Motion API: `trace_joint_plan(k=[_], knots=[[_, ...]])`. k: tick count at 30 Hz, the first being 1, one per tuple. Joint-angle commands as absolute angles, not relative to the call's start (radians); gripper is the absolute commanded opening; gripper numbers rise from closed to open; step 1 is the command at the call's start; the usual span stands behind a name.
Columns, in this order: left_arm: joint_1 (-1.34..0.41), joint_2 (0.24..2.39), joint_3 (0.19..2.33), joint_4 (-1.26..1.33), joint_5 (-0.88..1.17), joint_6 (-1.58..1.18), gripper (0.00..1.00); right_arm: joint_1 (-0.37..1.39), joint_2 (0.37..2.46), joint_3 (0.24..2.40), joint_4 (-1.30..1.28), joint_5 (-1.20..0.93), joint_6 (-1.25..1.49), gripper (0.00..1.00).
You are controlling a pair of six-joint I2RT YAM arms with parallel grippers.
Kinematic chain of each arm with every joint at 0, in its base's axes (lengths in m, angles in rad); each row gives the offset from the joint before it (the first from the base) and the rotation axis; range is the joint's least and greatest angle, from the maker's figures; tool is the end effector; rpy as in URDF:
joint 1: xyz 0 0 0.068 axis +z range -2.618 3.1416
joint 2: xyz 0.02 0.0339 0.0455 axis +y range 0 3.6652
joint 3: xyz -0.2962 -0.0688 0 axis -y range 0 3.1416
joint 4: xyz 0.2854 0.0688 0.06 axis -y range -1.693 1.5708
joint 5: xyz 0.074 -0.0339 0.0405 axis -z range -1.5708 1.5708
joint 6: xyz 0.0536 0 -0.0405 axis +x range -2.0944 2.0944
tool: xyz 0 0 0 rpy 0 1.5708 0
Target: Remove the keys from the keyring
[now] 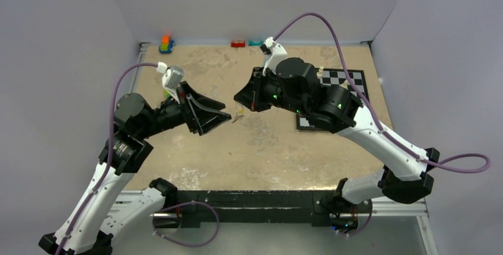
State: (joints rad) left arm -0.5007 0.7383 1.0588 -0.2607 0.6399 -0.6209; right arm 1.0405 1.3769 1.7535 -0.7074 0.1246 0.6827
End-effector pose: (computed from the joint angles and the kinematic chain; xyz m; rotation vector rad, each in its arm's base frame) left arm 0.1335 -0.1095 0.4667 0.4641 1.6254 -1.3478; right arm 0.1709 0.2783 0.5236 -0.2736 2.0233 1.0222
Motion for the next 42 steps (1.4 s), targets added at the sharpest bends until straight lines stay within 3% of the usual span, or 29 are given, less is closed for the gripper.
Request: trace_joint_plan(k=[1,14,24,27,34,39,42], knots=[[-0.506,0.744,1.073,-0.219,0.644,-0.631,0.61,1.057,1.377,1.812,-0.721,0.172,0.710,0.00],[-0.509,0.791,1.049,-0.146,0.681,-0.657,0.57,1.084,1.391,1.827,-0.678,0.146,0.709,0.00],[-0.525,0.819,1.038,-0.111,0.702,-0.677,0.48,1.095,1.394,1.829,-0.649,0.135,0.698,0.00],[-0.527,0.820,1.040,-0.104,0.703,-0.684,0.41,1.097,1.396,1.825,-0.648,0.135,0.695,0.00],[-0.527,0.822,1.049,-0.141,0.699,-0.666,0.13,1.097,1.379,1.808,-0.632,0.141,0.690,0.00],[-0.529,0.816,1.050,-0.149,0.694,-0.666,0.00,1.097,1.372,1.792,-0.621,0.141,0.690,0.00],[-0.528,0.816,1.049,-0.152,0.695,-0.666,0.00,1.097,1.366,1.781,-0.609,0.140,0.692,0.00]])
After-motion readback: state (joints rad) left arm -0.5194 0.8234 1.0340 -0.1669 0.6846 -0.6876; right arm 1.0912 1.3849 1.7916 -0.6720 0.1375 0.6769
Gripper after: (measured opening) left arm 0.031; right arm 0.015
